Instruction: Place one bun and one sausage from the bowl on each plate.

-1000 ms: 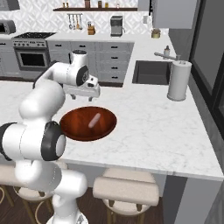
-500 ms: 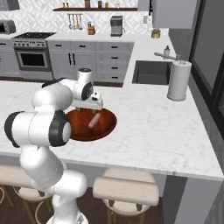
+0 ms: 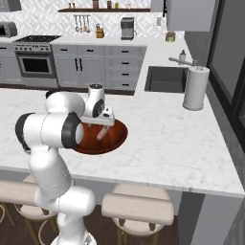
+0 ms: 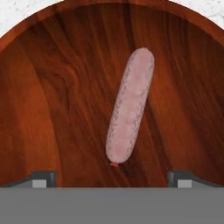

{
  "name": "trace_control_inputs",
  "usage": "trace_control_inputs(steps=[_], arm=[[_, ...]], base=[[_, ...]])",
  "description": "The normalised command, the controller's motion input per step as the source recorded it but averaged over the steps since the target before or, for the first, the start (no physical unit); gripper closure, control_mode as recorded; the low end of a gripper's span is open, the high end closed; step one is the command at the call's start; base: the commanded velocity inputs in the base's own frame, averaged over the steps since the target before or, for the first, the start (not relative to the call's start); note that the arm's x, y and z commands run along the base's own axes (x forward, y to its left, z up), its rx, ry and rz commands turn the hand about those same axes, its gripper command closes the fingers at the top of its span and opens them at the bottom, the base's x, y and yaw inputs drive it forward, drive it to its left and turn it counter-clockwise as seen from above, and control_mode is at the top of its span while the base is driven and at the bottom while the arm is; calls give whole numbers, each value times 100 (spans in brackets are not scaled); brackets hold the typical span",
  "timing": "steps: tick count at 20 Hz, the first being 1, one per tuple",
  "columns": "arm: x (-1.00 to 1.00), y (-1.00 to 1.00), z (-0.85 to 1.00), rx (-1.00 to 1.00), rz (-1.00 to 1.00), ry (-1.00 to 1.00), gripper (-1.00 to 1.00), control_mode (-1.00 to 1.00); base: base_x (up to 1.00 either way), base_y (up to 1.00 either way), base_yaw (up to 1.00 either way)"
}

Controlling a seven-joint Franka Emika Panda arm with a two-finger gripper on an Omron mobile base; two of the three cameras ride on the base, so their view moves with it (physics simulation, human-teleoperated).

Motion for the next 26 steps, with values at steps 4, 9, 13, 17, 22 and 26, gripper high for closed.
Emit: trace_control_inputs(steps=[4,9,13,17,22,26], arm=[[31,0,-10,-1,0,4,-100,-100],[4,-3,-7,0,0,1,-100,-100],[-53,-4,-10,0,0,0,-100,-100],[-10,0,-40,0,0,0,-100,-100],[32,0,-19,0,0,0,-100,-100],[32,0,-21,0,0,1,-100,-100]], base=[[0,0,0],[0,0,0],[0,0,0],[0,0,0],[0,0,0],[0,0,0]])
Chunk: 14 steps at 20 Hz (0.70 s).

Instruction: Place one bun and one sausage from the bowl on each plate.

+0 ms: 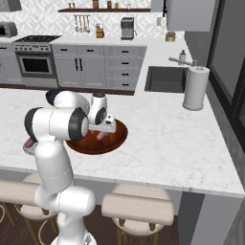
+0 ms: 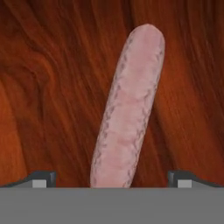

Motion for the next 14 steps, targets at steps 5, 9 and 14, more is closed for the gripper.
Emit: trace_control_inputs(steps=[5,9,14], arm=[[3,0,-43,0,0,2,-100,-100],[5,0,-18,0,0,0,-100,-100],[1,0,-9,0,0,0,-100,-100]], base=[[0,0,0],[0,0,0],[0,0,0]])
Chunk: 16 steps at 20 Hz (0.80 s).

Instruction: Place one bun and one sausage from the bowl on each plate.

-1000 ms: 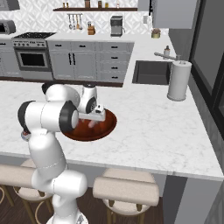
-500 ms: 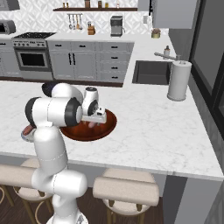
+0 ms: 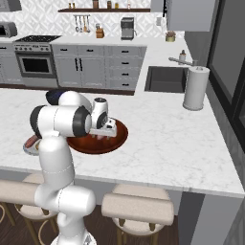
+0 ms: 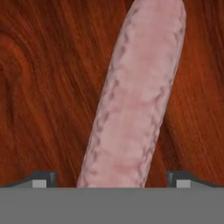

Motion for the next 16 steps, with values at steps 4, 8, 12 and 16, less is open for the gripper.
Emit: trace_control_inputs(steps=[4,8,12,16], arm=[[0,0,0,0,0,0,100,-100],[0,0,0,0,0,2,100,-100],[0,0,0,0,0,10,100,-100],[-13,0,41,0,0,1,100,-100]], base=[[0,0,0],[0,0,0],[0,0,0],[0,0,0]])
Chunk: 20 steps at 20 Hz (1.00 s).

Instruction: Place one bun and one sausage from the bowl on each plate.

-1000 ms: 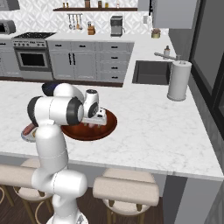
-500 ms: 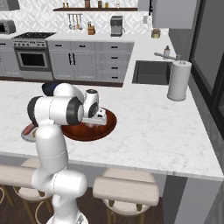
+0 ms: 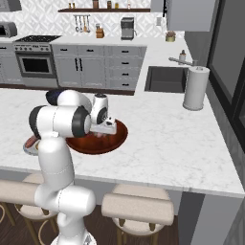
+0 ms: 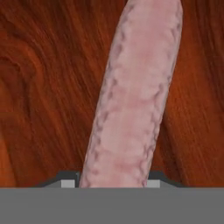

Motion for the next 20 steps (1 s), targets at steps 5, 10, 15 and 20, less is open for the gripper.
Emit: trace_control_inputs(steps=[5,10,15,20], arm=[[-58,0,99,0,0,-3,100,-100],[-100,0,90,0,0,-6,100,-100],[-100,0,60,0,1,-6,100,-100],[-100,0,15,1,4,-5,100,-100]], base=[[0,0,0],[0,0,0],[0,0,0],[0,0,0]])
